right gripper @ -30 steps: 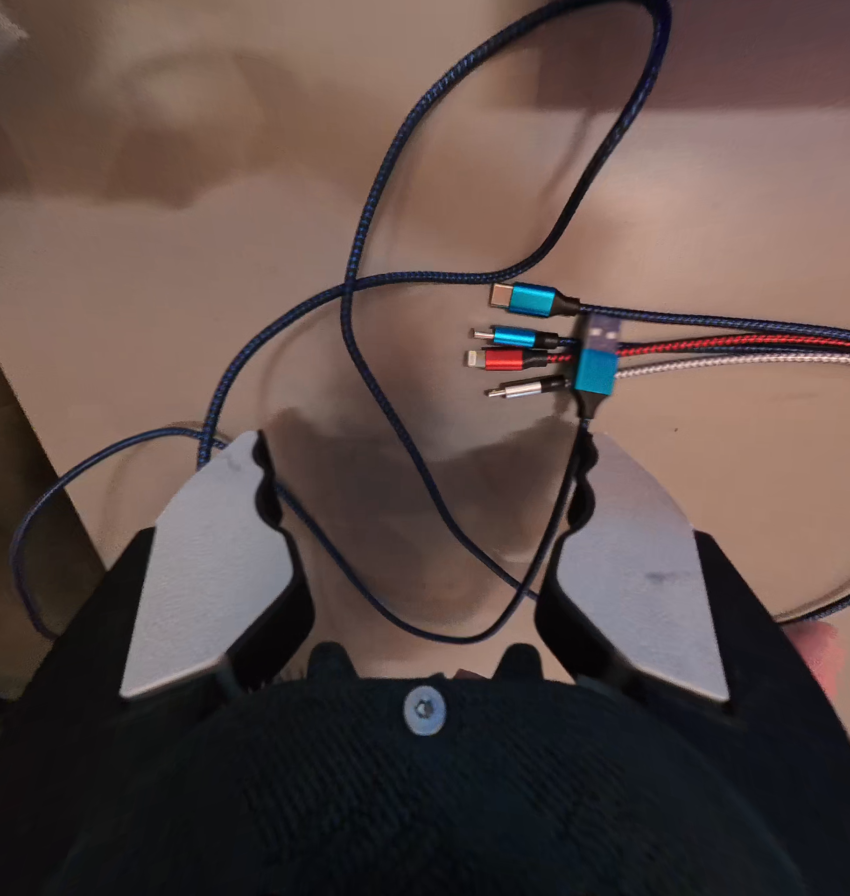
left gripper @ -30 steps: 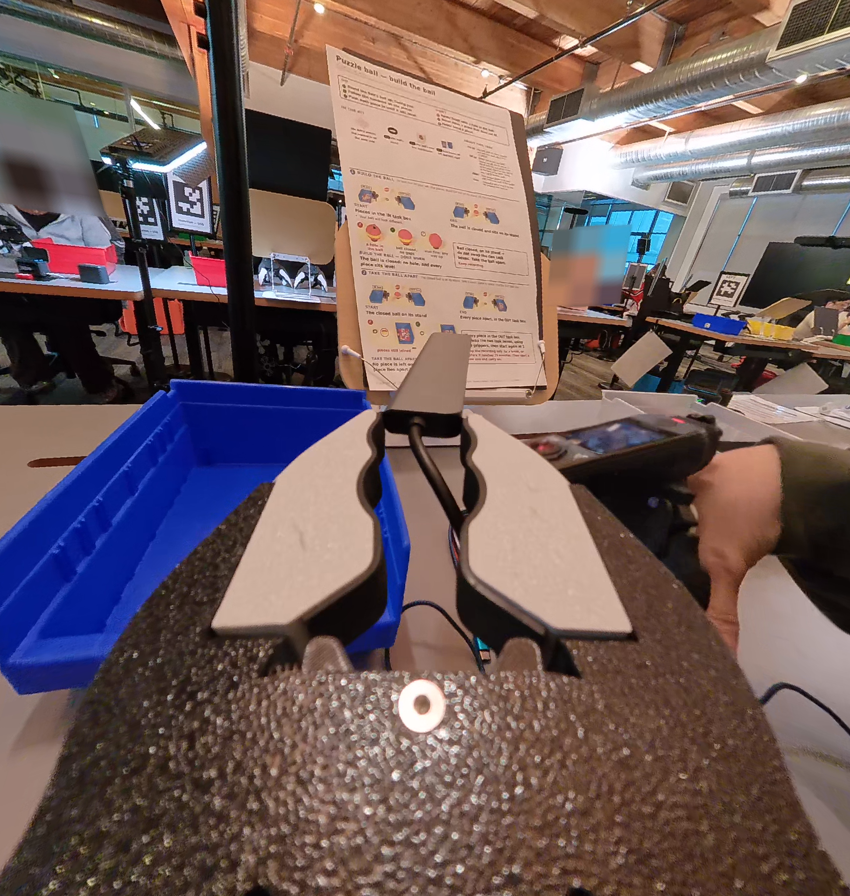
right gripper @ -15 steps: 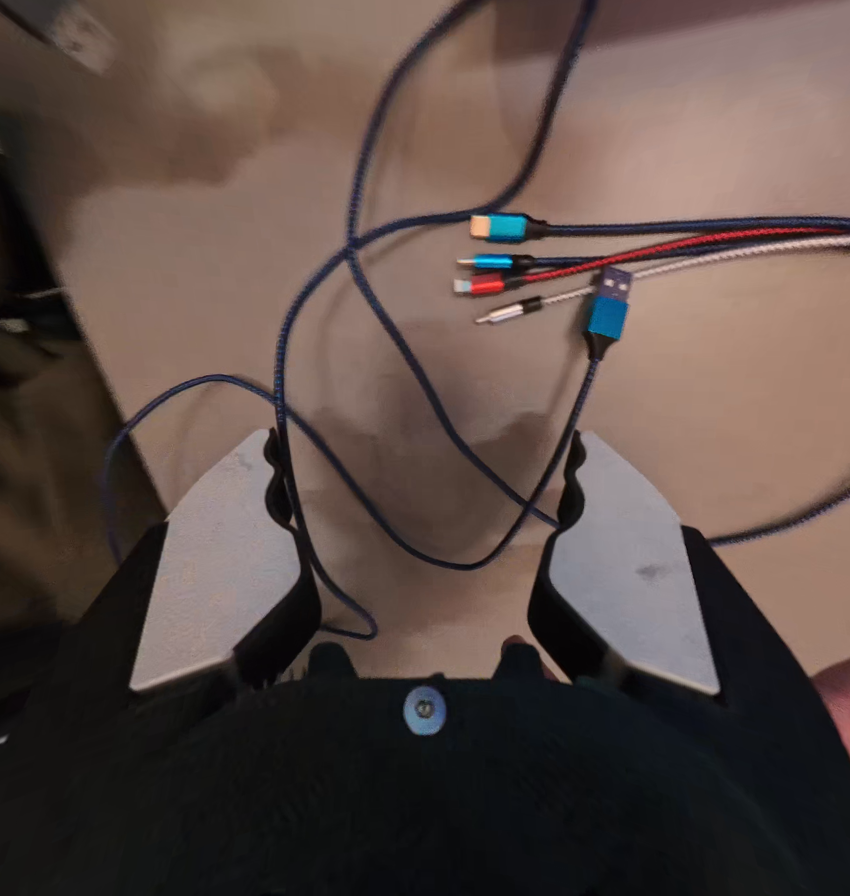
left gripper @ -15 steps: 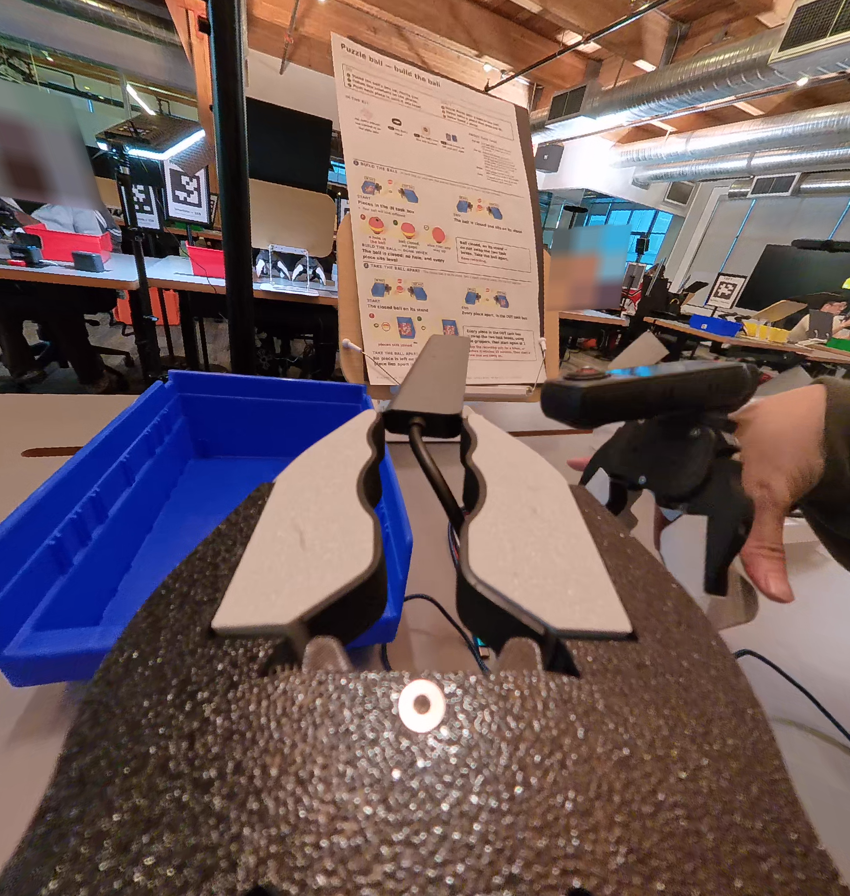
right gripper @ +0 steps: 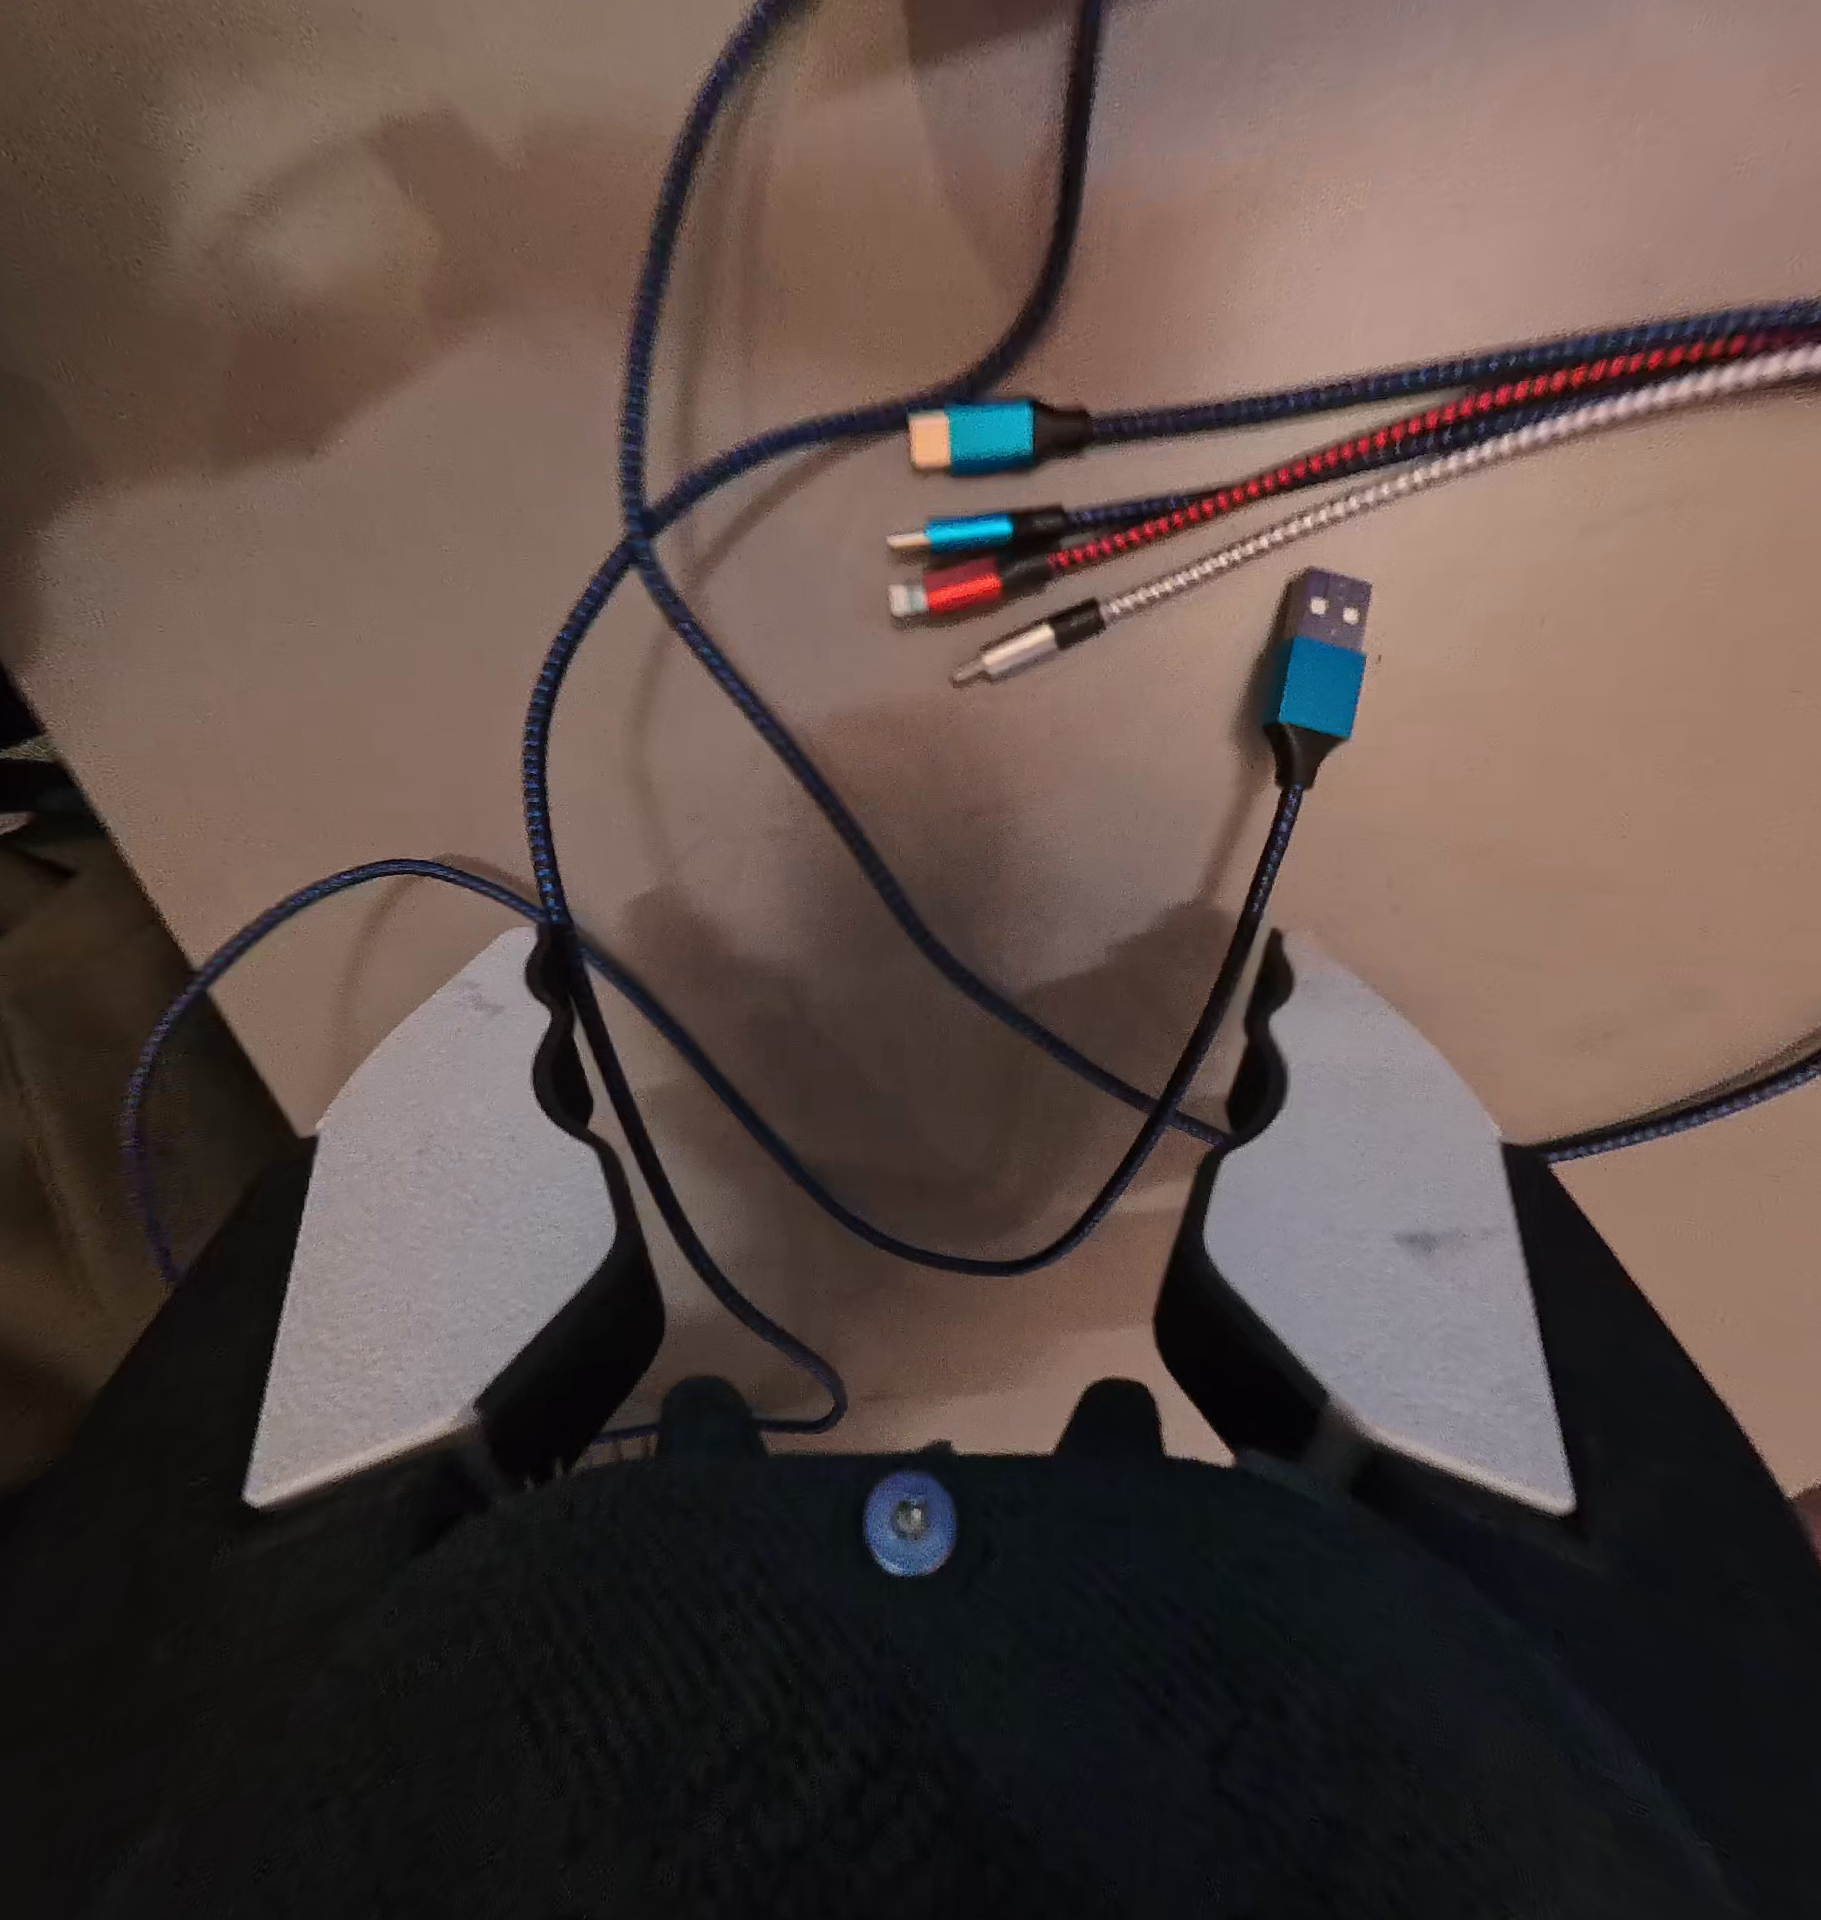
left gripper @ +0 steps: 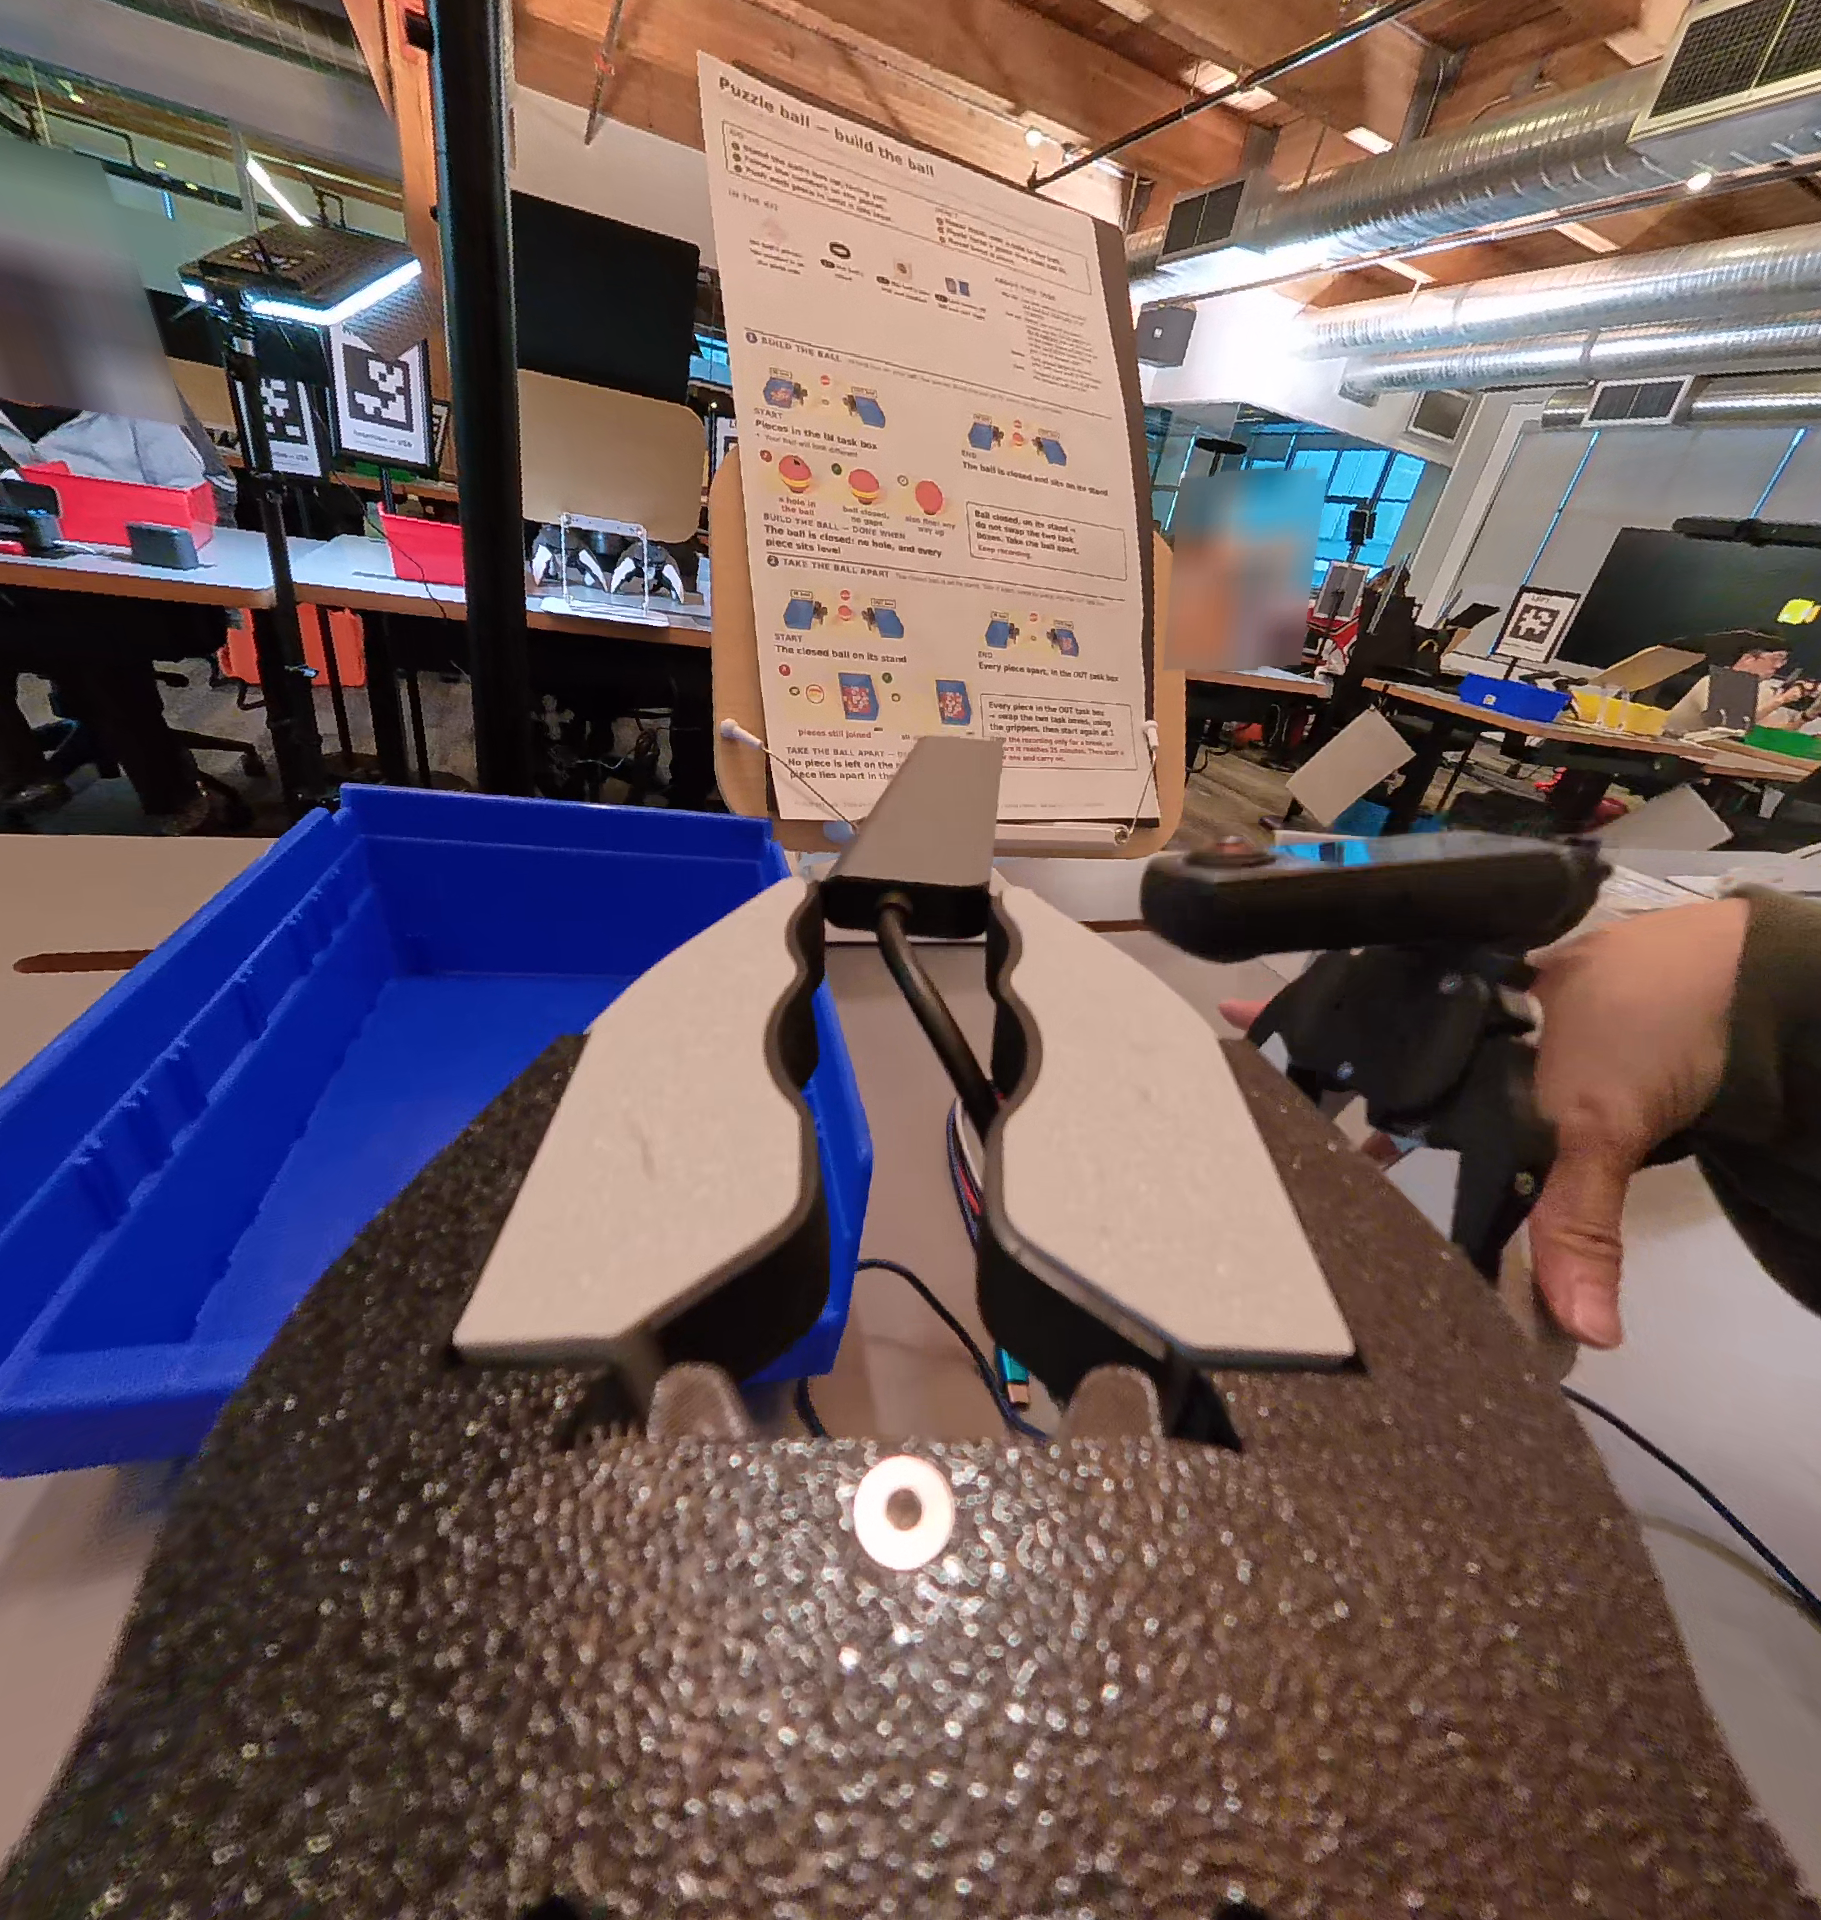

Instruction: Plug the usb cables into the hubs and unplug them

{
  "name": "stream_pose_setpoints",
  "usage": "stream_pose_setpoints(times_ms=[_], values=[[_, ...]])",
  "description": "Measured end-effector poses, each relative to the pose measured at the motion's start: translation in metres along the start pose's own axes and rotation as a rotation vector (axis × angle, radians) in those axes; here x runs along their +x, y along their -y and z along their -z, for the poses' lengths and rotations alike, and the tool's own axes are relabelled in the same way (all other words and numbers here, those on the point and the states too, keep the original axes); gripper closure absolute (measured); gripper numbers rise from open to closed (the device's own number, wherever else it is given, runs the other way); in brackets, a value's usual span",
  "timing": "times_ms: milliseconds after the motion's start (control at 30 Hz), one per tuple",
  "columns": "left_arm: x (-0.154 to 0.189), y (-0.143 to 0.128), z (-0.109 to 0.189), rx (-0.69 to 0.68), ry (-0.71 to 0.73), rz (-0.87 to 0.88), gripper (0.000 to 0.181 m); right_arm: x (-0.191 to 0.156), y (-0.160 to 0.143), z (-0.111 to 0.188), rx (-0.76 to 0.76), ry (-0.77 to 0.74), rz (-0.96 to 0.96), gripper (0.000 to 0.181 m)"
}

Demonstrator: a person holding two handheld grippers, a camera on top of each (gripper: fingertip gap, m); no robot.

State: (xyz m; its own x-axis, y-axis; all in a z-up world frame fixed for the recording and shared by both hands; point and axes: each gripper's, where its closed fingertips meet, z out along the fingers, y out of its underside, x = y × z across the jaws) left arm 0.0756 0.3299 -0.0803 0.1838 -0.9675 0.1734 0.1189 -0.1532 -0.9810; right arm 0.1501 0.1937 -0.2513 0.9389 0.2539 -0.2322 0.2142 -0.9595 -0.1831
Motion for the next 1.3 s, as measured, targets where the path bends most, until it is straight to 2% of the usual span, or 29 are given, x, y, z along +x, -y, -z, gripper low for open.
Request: stream_pose_setpoints(times_ms=[133,233,300,333,467,600,667,767,1000,1067,1200,1300], values=[[0.003,-0.002,-0.001,-0.015,-0.014,-0.002,0.153,0.012,-0.016,-0.021,-0.098,-0.027,-0.013,0.062],[0.003,-0.001,0.0,-0.01,-0.011,-0.003,0.153,0.026,-0.015,-0.018,-0.088,-0.089,-0.022,0.087],[0.001,-0.001,0.0,-0.008,-0.01,0.006,0.153,0.024,-0.017,-0.017,-0.098,-0.044,-0.023,0.147],[0.001,-0.002,0.0,-0.01,-0.01,0.009,0.153,0.025,-0.02,-0.017,-0.113,-0.034,-0.019,0.165],[0.001,-0.002,0.0,-0.012,-0.01,0.011,0.153,0.043,-0.022,-0.009,-0.119,-0.112,0.069,0.175],[0.0,-0.002,0.0,-0.012,-0.012,0.016,0.153,0.068,-0.002,0.012,-0.05,-0.236,0.192,0.177],[-0.001,-0.003,0.0,-0.015,-0.016,0.025,0.153,0.078,0.004,0.018,-0.044,-0.251,0.27,0.177],[-0.002,-0.003,0.0,-0.013,-0.015,0.032,0.153,0.092,0.0,0.02,-0.103,-0.259,0.262,0.178],[-0.003,0.0,0.001,-0.001,-0.018,0.038,0.153,0.073,0.006,0.001,-0.064,-0.208,0.306,0.178],[-0.002,0.0,0.002,-0.001,-0.021,0.037,0.153,0.071,0.011,0.001,-0.052,-0.239,0.36,0.178],[0.001,0.001,0.002,-0.003,-0.022,0.027,0.153,0.066,0.033,0.009,0.036,-0.342,0.634,0.174],[0.001,0.001,0.001,-0.006,-0.017,0.02,0.153,0.062,0.039,0.003,0.03,-0.34,0.776,0.171]])
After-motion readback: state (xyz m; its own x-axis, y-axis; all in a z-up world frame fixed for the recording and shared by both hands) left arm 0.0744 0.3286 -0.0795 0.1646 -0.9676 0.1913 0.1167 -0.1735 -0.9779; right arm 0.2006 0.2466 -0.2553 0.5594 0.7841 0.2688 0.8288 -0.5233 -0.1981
